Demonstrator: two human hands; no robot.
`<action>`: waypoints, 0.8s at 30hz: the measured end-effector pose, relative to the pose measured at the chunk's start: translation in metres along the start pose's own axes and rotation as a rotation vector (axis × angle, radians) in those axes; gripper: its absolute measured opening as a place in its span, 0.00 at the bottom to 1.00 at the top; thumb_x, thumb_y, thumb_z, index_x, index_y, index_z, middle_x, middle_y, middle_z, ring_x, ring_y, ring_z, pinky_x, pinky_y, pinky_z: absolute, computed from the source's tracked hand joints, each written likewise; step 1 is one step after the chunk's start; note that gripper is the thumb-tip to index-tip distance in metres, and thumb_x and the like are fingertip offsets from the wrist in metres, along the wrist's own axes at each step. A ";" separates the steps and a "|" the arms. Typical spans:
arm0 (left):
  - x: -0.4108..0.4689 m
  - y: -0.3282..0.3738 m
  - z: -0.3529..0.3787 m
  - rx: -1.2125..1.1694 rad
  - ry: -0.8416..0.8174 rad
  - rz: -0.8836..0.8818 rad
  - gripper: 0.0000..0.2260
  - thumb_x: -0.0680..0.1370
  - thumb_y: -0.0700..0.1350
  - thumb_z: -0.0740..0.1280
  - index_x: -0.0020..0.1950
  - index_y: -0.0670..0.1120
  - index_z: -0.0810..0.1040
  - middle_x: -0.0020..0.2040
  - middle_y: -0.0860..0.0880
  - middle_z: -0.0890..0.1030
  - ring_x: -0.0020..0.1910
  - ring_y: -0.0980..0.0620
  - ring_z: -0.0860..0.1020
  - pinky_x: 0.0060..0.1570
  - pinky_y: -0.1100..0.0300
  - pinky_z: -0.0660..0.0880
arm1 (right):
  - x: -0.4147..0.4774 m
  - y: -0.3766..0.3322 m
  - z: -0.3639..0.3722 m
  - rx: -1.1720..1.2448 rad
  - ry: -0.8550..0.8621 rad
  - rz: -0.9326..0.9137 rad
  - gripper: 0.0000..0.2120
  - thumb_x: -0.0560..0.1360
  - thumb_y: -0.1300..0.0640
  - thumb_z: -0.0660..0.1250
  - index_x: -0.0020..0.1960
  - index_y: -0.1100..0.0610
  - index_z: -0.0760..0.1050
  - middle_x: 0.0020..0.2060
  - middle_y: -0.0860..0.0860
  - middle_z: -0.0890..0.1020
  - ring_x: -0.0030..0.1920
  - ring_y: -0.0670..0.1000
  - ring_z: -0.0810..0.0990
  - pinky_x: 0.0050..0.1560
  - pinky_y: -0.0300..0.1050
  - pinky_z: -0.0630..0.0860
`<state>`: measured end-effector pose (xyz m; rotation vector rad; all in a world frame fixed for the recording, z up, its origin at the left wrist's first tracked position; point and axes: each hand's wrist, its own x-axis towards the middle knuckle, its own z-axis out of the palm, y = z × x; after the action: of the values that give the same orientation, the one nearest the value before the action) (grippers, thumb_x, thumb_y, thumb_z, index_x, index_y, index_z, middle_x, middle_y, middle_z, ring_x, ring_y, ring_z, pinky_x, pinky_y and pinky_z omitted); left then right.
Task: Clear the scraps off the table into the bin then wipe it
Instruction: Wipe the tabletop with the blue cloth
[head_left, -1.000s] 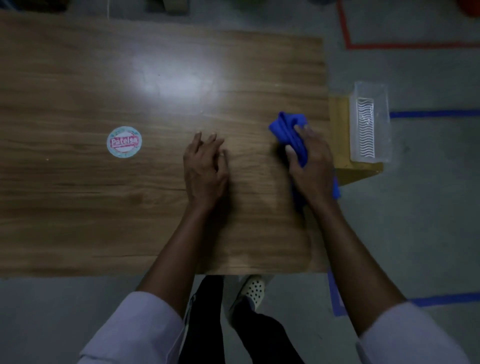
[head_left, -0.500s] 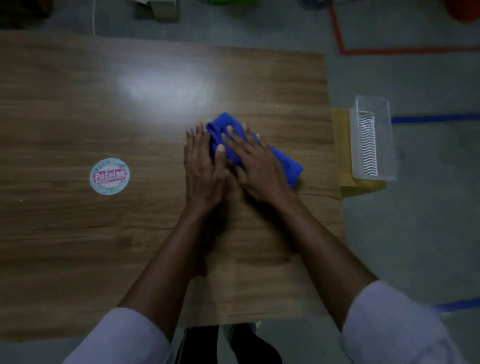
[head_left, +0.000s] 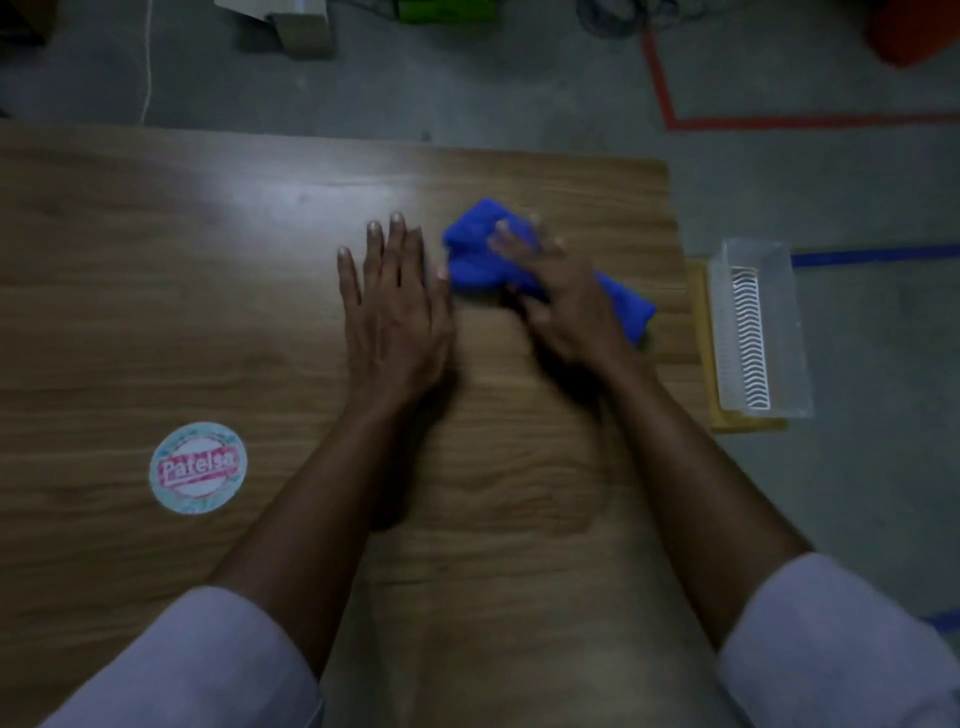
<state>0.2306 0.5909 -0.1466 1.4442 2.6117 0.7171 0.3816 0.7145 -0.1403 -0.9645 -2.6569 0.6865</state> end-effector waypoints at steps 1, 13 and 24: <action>-0.001 0.002 0.001 0.012 0.005 0.005 0.28 0.85 0.55 0.47 0.81 0.42 0.63 0.82 0.44 0.60 0.82 0.46 0.54 0.81 0.46 0.43 | 0.011 0.013 -0.012 0.009 0.078 0.139 0.27 0.77 0.61 0.63 0.76 0.54 0.68 0.76 0.53 0.68 0.79 0.58 0.59 0.78 0.56 0.59; 0.000 -0.002 0.000 -0.062 0.040 -0.037 0.29 0.85 0.52 0.49 0.83 0.39 0.53 0.83 0.43 0.57 0.82 0.48 0.53 0.81 0.52 0.45 | -0.006 -0.020 0.002 -0.039 0.057 0.090 0.30 0.76 0.58 0.62 0.78 0.50 0.66 0.78 0.46 0.66 0.80 0.52 0.56 0.75 0.55 0.62; 0.004 -0.004 0.005 -0.021 0.037 -0.023 0.31 0.79 0.50 0.56 0.81 0.40 0.61 0.82 0.43 0.59 0.82 0.46 0.54 0.80 0.48 0.48 | 0.094 -0.014 0.004 -0.135 0.133 0.271 0.27 0.80 0.57 0.61 0.78 0.50 0.65 0.78 0.49 0.64 0.80 0.57 0.57 0.77 0.50 0.55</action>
<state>0.2265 0.5946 -0.1515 1.4063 2.6351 0.7743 0.3016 0.7645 -0.1313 -1.3742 -2.5072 0.4787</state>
